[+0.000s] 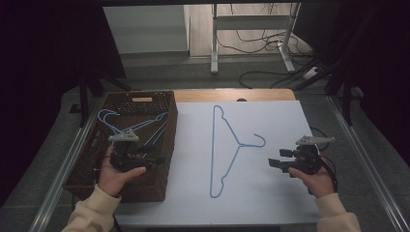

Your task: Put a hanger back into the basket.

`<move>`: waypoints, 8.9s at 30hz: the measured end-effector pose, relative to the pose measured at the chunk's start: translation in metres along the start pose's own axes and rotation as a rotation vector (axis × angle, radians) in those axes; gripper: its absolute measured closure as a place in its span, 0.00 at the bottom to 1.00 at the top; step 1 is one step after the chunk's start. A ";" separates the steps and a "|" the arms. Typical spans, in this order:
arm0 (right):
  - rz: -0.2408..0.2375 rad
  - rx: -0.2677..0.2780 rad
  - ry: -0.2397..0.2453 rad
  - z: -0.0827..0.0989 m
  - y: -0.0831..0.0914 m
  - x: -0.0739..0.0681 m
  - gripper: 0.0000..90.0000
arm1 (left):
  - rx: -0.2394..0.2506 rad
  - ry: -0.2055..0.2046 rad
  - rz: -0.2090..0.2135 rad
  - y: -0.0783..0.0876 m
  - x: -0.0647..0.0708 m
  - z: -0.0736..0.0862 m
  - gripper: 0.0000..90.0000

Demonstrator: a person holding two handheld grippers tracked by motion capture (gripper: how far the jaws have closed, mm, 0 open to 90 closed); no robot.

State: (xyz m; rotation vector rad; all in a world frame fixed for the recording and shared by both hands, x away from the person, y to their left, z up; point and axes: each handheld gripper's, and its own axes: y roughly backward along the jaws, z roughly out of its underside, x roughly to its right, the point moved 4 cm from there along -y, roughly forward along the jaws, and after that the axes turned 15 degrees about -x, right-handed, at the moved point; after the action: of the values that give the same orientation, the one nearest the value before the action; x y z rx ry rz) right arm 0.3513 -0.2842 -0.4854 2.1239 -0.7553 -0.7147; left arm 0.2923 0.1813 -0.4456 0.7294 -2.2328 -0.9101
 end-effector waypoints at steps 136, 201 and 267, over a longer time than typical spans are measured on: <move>0.225 -0.469 0.057 -0.042 -0.091 -0.026 0.87 | -0.047 -0.074 -0.023 -0.030 0.029 -0.005 0.31; 0.148 -0.512 0.090 -0.048 -0.065 -0.048 0.95 | -0.356 -0.166 -0.023 -0.206 0.059 -0.057 0.67; 0.159 -0.018 -0.020 0.000 0.000 0.006 0.38 | 0.036 -0.155 0.084 -0.022 0.068 -0.078 0.96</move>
State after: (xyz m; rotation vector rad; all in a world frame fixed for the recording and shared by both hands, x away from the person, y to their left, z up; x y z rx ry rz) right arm 0.3554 -0.2887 -0.4869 2.0169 -0.9136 -0.6556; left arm 0.3079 0.0898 -0.3952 0.5934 -2.4023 -0.9147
